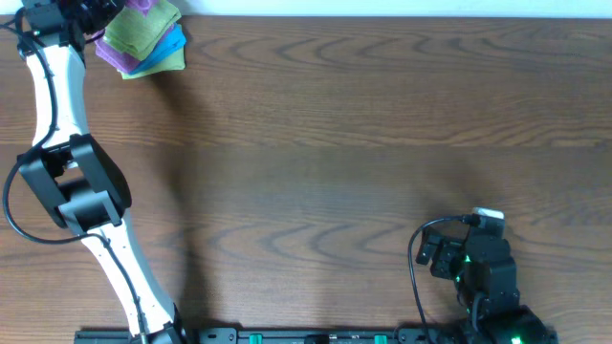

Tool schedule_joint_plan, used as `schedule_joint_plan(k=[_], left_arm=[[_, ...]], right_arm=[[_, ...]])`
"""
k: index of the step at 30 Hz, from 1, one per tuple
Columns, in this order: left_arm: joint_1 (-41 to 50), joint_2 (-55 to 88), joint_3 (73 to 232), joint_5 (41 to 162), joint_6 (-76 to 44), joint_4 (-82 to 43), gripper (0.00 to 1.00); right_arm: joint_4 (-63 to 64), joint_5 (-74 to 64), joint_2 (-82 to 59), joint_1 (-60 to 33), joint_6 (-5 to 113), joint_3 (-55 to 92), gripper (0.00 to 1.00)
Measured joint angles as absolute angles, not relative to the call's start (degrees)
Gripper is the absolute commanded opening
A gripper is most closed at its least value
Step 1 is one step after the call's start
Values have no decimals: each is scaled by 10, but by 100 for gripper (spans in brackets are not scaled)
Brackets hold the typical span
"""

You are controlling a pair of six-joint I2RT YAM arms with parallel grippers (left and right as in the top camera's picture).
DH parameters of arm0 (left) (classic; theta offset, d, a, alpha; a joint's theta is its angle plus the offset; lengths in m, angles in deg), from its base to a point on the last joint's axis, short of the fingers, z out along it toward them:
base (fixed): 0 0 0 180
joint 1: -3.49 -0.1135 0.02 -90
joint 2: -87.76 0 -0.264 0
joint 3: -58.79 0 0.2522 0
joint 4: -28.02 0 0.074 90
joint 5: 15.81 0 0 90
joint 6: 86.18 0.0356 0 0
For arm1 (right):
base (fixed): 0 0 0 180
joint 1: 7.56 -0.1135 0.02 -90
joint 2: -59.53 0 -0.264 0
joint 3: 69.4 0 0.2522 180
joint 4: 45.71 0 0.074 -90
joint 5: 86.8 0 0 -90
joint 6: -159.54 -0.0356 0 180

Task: Fold the cloth
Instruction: 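Place the pink cloth on top of the stack and open the left gripper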

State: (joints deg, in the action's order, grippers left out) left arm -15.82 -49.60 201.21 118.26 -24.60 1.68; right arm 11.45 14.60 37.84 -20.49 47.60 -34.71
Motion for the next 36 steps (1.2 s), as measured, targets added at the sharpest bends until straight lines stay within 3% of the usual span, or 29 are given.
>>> schedule_joint_plan(k=[10,30,32,35,36], left_arm=[[-163,-551,2012,1240,-288,0,6],[-191,-554,2012,1166,-244,-94,6],[-196,-554,2012,1156,-242,-95,19],[-199,-554,2012,1139,-237,-98,57],[-199,-554,2012,1135,-237,-100,77]], right_arm=[[115,146,378,-205,476,-347,99],[115,146,378,-205,476,-347,99],[115,146,378,-205,476,-347,99],[115,146,378,-205,476,-347,99],[115,146,378,-205,476,-347,99]])
